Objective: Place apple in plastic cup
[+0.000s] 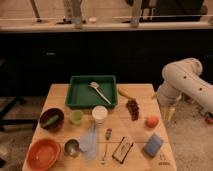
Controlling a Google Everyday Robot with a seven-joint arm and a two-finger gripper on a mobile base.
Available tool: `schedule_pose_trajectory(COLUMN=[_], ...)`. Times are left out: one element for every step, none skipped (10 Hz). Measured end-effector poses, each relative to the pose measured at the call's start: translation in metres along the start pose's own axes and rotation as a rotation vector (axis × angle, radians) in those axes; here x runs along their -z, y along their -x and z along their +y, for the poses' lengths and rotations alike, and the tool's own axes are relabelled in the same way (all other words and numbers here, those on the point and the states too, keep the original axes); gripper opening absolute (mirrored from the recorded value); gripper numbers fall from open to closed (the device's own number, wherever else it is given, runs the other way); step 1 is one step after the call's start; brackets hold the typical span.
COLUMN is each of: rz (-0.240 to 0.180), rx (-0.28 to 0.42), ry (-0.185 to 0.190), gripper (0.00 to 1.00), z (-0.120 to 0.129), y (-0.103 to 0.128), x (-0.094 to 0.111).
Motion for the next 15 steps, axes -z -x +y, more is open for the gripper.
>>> schedule_pose_trajectory(rz=[-0.016,-0.04,-0.057,-0.078,-0.104,-0.126,-0.14,-0.152,-0.159,-0.162,-0.162,-0.16,-0.153,-0.144,-0.141], rx=[0.123,0.259,0.331,0.402,0.482,0.566,0.648,0.711,0.747,0.761,0.762,0.763,0.765,0.789,0.821], ry=[0.029,0.06,0.074,0.086,0.1,0.114,0.126,0.134,0.14,0.142,0.142,0.142,0.144,0.146,0.151], gripper=[0.8,0.8,0.8,0.8,0.8,0.8,0.8,0.8,0.8,0.8,0.8,0.8,0.8,0.8,0.8], z=[-0.004,-0.011,-0.015,-0.018,-0.019,-0.019,-0.021,-0.022,-0.022,-0.022,-0.022,-0.022,-0.021,-0.02,-0.019], y=[0.0,0.002,0.004,0.003,0.002,0.002,0.003,0.005,0.005,0.005,0.005,0.005,0.004,0.004,0.002], x=[-0.002,-0.005,-0.007,-0.009,-0.011,-0.013,-0.013,-0.014,-0.015,-0.015,-0.015,-0.015,-0.016,-0.019,-0.023])
